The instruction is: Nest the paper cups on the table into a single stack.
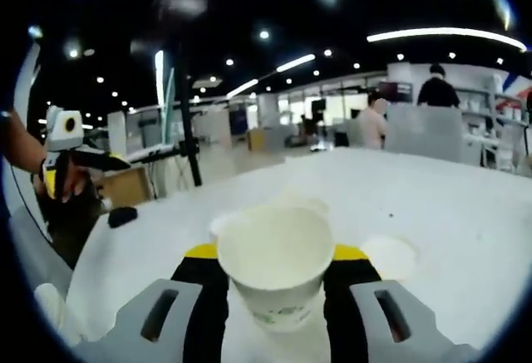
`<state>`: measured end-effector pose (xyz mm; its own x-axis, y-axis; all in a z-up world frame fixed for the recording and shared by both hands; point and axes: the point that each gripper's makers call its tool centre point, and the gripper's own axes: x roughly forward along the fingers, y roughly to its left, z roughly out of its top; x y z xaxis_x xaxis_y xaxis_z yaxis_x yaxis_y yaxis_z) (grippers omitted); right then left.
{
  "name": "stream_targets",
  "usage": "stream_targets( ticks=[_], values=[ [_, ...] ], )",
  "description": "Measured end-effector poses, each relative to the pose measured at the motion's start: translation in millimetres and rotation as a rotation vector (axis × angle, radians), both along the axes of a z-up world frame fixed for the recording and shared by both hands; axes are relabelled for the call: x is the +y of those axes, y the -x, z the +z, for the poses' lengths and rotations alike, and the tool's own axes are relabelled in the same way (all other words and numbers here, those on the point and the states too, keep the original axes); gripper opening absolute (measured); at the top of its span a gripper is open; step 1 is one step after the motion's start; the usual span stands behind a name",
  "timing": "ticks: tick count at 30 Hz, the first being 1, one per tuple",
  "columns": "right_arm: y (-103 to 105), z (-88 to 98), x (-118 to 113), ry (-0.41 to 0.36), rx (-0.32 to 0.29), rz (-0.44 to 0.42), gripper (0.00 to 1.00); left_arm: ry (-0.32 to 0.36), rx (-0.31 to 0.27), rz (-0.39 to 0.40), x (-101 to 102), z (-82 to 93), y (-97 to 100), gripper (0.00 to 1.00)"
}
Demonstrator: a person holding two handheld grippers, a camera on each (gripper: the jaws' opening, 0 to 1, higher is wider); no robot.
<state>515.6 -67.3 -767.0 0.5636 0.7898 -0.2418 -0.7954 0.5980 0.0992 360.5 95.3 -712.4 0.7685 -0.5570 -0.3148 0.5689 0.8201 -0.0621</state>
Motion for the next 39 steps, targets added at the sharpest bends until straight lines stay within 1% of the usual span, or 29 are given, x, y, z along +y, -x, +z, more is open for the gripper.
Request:
stream_targets(
  ticks=[10,11,12,13,14,17,21,23,26,29,30,33,35,39],
  values=[
    [-10.5,24.7,-3.4,0.005,0.006,0.009,0.43,0.007,-0.003,-0.005,-3.0,1.9,-3.5,0.98],
    [-11.4,27.2,-3.8,0.005,0.004,0.011,0.43,0.001,-0.007,-0.001,-2.2,2.0,-4.5,0.98],
    [-12.5,29.8,-4.1,0.006,-0.002,0.012,0.43,-0.020,-0.009,0.012,0.9,0.4,-6.5,0.98],
    [-14.6,33.2,-4.8,0.007,-0.003,0.010,0.43,-0.024,0.005,0.017,2.1,-1.8,-6.7,0.98],
    [-15.1,34.6,-5.1,0.007,-0.003,0.009,0.43,-0.018,0.016,0.021,2.5,-2.5,-7.0,0.98],
    [-19.5,43.7,-7.3,0.008,-0.006,0.006,0.43,-0.013,0.002,0.022,3.2,0.7,-7.8,0.98],
    [-24.6,55.8,-10.0,0.010,-0.014,0.001,0.42,-0.008,0.005,0.029,3.8,1.6,-8.4,0.98],
    [-25.5,60.4,-10.1,0.012,-0.018,0.003,0.42,0.001,0.011,0.034,3.5,1.6,-8.0,0.98],
    [-25.7,71.2,-7.7,0.014,-0.026,0.016,0.42,0.024,0.005,0.035,1.9,4.4,-8.1,0.98],
    [-27.2,79.2,-5.6,0.024,-0.028,0.030,0.42,0.008,0.012,0.029,1.2,2.0,-7.4,0.98],
    [-28.7,84.8,-4.6,0.038,-0.050,0.039,0.42,0.008,0.016,0.027,0.2,1.5,-7.1,0.98],
    [-32.2,90.9,-4.4,0.059,-0.056,0.039,0.42,0.011,0.013,0.024,-1.5,2.7,-7.0,0.98],
    [-34.3,96.2,-4.6,0.051,-0.045,0.036,0.42,0.007,0.014,0.018,-2.5,2.6,-6.7,0.98],
    [-38.2,106.4,-7.2,0.044,-0.050,0.022,0.42,0.009,0.012,0.008,-3.3,4.0,-6.4,0.98]
  ],
)
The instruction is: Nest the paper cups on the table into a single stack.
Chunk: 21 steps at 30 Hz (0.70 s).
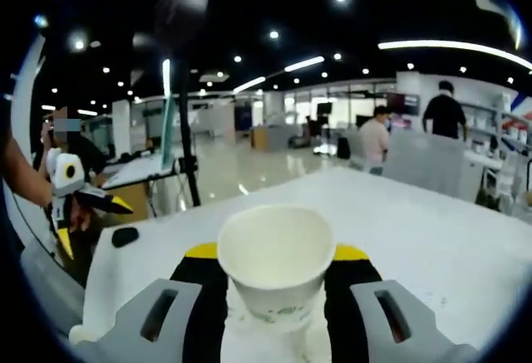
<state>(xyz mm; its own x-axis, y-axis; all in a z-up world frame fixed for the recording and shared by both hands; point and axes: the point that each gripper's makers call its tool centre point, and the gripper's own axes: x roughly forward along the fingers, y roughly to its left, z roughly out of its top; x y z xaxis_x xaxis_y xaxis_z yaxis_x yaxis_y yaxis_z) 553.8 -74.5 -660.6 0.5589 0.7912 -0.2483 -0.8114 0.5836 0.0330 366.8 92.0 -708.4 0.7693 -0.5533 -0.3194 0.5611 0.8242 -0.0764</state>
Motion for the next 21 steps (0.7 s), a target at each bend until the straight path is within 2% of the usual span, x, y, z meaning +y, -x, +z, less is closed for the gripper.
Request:
stream_targets(
  ticks=[3,11,21],
  values=[
    [-1.1,7.2,-1.8,0.001,-0.009,0.000,0.42,-0.003,-0.001,0.001,1.2,1.3,-0.6,0.98],
    [-0.4,8.9,-6.8,0.009,0.001,-0.008,0.42,-0.007,-0.002,-0.008,-2.0,2.9,1.1,0.98],
    [12.3,16.2,-8.2,-0.014,0.015,-0.008,0.42,-0.005,-0.011,-0.014,-4.5,6.5,2.0,0.98]
  ],
)
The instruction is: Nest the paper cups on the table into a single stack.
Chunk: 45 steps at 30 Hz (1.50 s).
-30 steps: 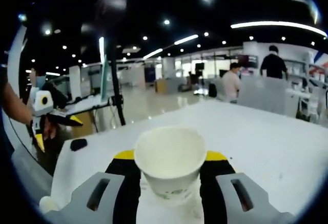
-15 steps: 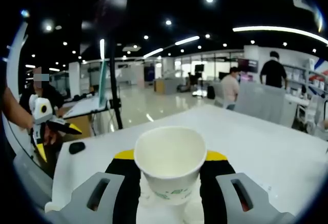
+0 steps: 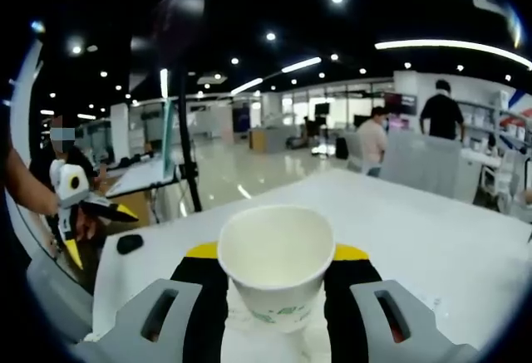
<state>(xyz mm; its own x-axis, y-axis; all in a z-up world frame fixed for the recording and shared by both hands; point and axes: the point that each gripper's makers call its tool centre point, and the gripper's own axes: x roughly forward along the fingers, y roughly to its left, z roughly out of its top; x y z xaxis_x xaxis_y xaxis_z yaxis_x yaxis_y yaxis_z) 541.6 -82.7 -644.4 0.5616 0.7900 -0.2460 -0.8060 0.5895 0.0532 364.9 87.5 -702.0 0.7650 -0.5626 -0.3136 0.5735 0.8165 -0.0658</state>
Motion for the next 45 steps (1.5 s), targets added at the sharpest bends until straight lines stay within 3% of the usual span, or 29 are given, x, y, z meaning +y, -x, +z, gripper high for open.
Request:
stream_targets(
  ticks=[18,45],
  values=[
    [30.1,3.2,-7.0,-0.005,0.030,-0.008,0.42,-0.016,0.008,0.003,-6.2,0.1,10.7,0.98],
    [57.0,25.8,-7.3,-0.020,0.013,-0.011,0.42,-0.023,0.043,-0.007,-4.7,-5.2,26.8,0.98]
  ],
)
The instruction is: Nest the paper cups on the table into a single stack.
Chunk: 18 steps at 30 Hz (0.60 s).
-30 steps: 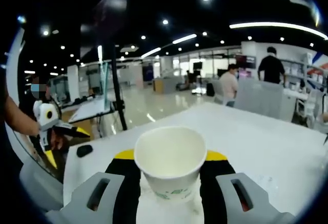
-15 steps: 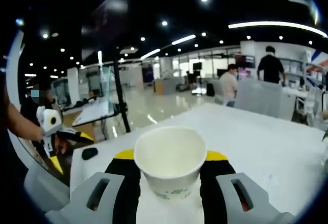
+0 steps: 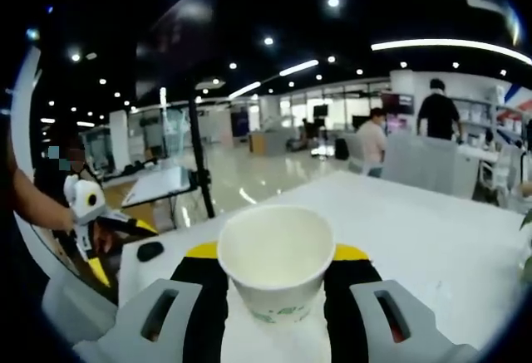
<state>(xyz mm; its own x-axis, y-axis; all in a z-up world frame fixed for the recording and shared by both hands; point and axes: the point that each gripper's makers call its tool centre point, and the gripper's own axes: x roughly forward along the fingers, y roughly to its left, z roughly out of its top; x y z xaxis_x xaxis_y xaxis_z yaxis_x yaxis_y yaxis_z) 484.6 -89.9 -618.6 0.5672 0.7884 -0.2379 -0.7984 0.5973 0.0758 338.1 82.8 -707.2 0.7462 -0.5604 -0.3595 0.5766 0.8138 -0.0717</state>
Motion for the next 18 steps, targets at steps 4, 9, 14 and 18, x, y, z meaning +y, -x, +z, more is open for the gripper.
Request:
stream_targets(
  ticks=[4,9,14,18],
  values=[
    [6.5,2.7,-1.7,0.008,-0.016,-0.001,0.42,0.004,0.006,0.004,0.2,-1.3,2.5,0.98],
    [14.6,6.6,-0.2,-0.007,-0.015,-0.001,0.41,0.002,0.014,0.002,-1.0,-3.7,5.7,0.98],
    [24.4,7.6,2.5,-0.005,-0.020,0.010,0.41,0.007,0.013,0.000,-3.2,-2.6,8.4,0.98],
    [31.4,9.2,3.4,-0.005,-0.023,0.015,0.41,0.006,0.012,-0.004,-4.7,-2.6,11.7,0.98]
  ],
)
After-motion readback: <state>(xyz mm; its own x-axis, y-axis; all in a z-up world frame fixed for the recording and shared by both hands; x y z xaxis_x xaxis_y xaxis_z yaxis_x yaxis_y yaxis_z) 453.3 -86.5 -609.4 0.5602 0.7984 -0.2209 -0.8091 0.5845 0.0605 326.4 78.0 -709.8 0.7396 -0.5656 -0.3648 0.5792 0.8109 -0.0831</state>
